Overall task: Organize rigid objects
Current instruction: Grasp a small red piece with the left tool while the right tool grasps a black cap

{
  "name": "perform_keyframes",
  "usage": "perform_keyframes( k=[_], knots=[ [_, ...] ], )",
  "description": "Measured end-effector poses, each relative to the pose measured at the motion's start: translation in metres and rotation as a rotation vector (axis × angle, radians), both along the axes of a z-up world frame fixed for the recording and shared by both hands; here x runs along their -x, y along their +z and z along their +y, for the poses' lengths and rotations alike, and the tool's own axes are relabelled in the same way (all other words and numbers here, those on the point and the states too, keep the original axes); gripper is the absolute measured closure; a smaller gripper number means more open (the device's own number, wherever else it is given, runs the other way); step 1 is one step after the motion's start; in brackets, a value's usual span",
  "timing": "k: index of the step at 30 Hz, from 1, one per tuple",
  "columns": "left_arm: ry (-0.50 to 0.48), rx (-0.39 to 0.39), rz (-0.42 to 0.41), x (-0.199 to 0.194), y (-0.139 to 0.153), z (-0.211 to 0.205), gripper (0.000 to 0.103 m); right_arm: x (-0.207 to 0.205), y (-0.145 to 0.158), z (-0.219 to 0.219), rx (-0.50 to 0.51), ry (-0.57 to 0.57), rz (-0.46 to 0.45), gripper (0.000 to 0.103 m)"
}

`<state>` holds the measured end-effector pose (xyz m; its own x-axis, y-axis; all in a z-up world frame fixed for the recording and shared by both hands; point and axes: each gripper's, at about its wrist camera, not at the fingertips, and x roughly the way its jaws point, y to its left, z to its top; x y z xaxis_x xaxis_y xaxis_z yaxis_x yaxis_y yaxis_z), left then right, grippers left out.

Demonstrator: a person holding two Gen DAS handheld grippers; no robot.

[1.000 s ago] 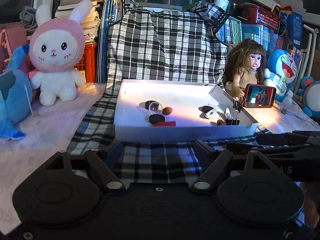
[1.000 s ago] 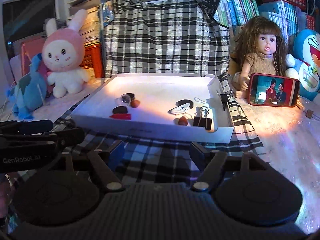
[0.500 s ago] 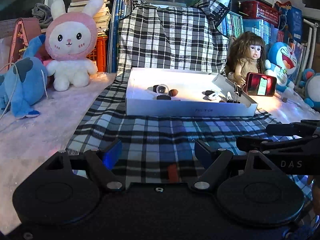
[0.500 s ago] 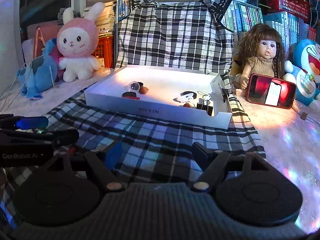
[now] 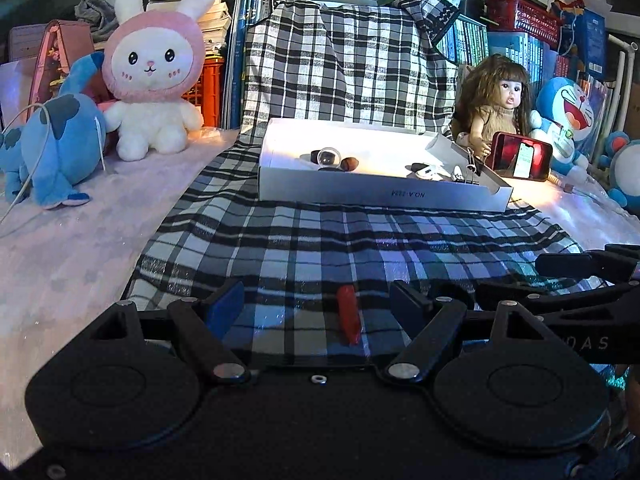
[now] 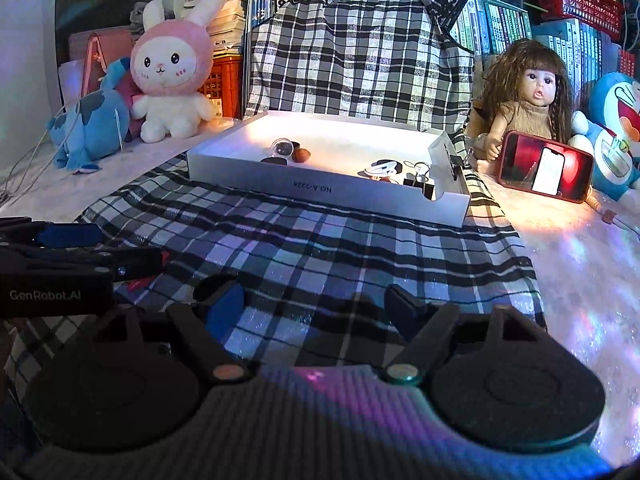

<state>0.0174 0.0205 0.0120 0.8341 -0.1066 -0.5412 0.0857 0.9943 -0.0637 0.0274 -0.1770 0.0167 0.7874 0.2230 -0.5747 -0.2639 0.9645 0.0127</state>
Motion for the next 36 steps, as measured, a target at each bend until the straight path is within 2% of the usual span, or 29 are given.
perform_keyframes(
  k=[10,13,15,17,19,21,23,29,36],
  knots=[
    [-0.018,0.029,0.023,0.006,-0.006,0.003,0.027,0.008,-0.004,0.002,0.011,0.017,0.005,0.017],
    [-0.035,0.033,0.031,0.005,-0.008,0.001,0.037,0.01,-0.005,0.005,0.016,0.036,0.0,0.017],
    [-0.044,0.038,0.036,0.004,-0.009,0.0,0.051,0.011,-0.005,0.007,0.03,0.046,-0.007,0.017],
    [-0.054,0.046,0.038,0.002,-0.008,-0.001,0.055,0.012,-0.006,0.01,0.038,0.058,-0.013,0.017],
    [-0.071,0.056,0.038,0.001,-0.007,-0.003,0.062,0.013,-0.006,0.013,0.04,0.073,-0.016,0.017],
    [-0.088,0.061,0.044,-0.002,-0.008,-0.004,0.074,0.013,-0.005,0.016,0.045,0.083,-0.018,0.017],
    [-0.094,0.06,0.051,-0.003,-0.008,-0.006,0.079,0.014,-0.005,0.019,0.047,0.092,-0.022,0.017],
    [-0.096,0.071,0.047,-0.004,-0.007,-0.007,0.087,0.014,-0.004,0.03,0.05,0.125,-0.035,0.017],
    [-0.093,0.079,0.053,-0.006,-0.008,-0.007,0.09,0.016,-0.005,0.04,0.05,0.159,-0.04,0.032]
  ],
)
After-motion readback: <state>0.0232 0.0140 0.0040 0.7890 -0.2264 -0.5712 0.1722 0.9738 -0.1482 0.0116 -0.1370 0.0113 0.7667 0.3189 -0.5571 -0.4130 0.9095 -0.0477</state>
